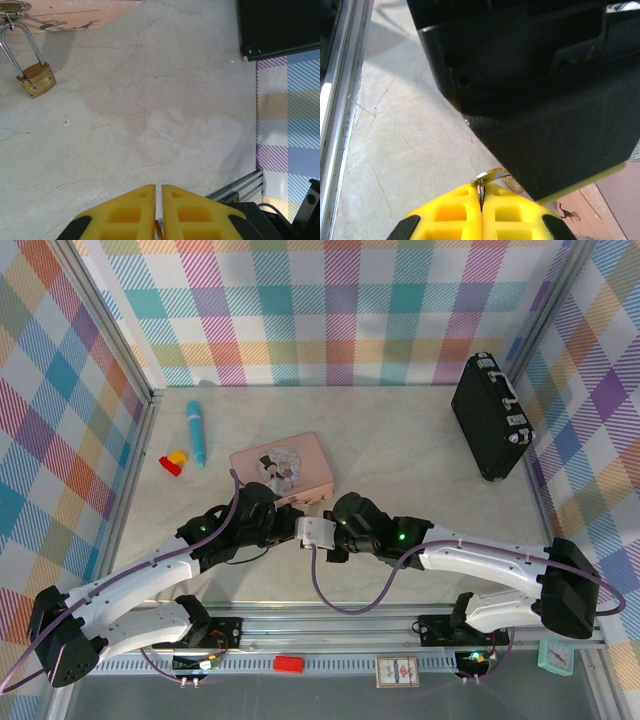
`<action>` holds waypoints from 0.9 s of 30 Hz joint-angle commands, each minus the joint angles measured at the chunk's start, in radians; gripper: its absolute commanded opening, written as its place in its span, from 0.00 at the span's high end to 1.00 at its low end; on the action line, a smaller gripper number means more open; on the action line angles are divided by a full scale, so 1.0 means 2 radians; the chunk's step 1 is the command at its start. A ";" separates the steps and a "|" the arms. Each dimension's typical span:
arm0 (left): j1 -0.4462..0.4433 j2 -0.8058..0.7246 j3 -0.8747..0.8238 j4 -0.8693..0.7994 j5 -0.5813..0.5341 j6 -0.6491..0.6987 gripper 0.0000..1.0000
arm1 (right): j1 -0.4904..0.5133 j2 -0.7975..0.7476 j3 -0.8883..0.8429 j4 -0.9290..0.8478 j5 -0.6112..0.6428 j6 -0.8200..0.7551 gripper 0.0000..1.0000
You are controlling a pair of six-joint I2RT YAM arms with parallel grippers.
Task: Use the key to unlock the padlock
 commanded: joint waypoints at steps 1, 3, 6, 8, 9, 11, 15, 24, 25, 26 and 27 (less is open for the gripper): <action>-0.006 -0.001 0.012 -0.006 -0.010 0.000 0.93 | 0.004 -0.001 0.009 0.015 0.007 -0.001 1.00; -0.006 -0.003 0.011 -0.003 -0.013 -0.002 0.95 | 0.004 -0.001 0.008 0.014 0.010 -0.001 1.00; -0.006 -0.005 0.008 0.001 -0.018 -0.004 0.99 | 0.004 -0.002 0.009 0.011 0.014 0.001 1.00; -0.006 -0.007 0.005 0.009 -0.020 -0.008 1.00 | 0.004 -0.003 0.009 0.010 0.019 0.004 1.00; -0.006 -0.008 0.003 0.013 -0.020 -0.009 1.00 | 0.004 -0.003 0.009 0.009 0.021 0.005 1.00; -0.006 -0.014 -0.003 0.024 -0.025 -0.013 1.00 | 0.004 -0.004 0.011 0.005 0.023 0.011 1.00; -0.006 -0.028 -0.014 0.045 -0.040 -0.018 1.00 | 0.004 -0.010 0.007 0.006 0.028 0.026 1.00; -0.006 -0.051 -0.049 0.109 -0.082 -0.044 1.00 | -0.003 -0.023 0.005 0.015 -0.005 0.135 0.83; -0.006 -0.052 -0.053 0.116 -0.086 -0.046 1.00 | -0.006 -0.025 0.004 0.019 -0.011 0.151 0.80; -0.006 -0.052 -0.055 0.123 -0.090 -0.047 1.00 | -0.009 -0.027 0.002 0.023 -0.020 0.169 0.76; -0.006 -0.052 -0.058 0.131 -0.093 -0.049 1.00 | -0.015 -0.030 -0.001 0.028 -0.033 0.190 0.73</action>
